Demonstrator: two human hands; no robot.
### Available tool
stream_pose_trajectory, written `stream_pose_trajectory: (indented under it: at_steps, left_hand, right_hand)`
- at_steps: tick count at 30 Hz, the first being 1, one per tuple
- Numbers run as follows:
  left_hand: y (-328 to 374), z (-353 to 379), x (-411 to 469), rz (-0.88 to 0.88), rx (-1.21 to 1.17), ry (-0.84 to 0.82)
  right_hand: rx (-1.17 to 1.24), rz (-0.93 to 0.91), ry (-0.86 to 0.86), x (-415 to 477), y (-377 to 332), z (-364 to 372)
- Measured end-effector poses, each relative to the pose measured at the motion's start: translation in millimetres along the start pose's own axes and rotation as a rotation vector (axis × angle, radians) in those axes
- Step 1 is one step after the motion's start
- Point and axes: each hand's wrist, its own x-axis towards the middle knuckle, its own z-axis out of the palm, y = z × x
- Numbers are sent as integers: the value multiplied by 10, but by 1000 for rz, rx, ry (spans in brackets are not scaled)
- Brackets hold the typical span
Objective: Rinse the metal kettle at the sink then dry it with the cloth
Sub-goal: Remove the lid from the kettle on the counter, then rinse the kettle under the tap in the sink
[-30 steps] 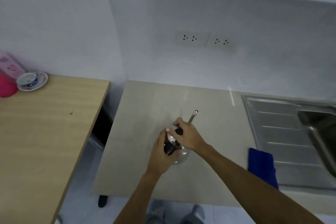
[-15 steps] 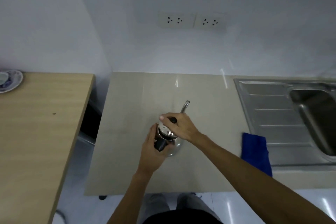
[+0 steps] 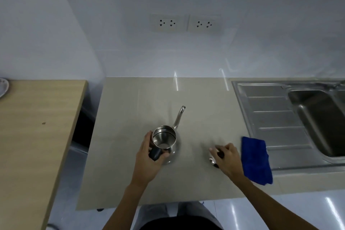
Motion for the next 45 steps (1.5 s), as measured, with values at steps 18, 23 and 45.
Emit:
stream_pose_trajectory:
  at_steps: [18,23,45]
  left_hand:
    - [62,-14,-38,-3,28,7]
    - [40,-18,-37,5,51,21]
    - [92,-167,-354,-210,-44,155]
  right_hand:
    - [-70,-93,-23,-241,425,380]
    - [-70,-66,-89,-191,411,379]
    - [918,334,-486,571,-1528,107]
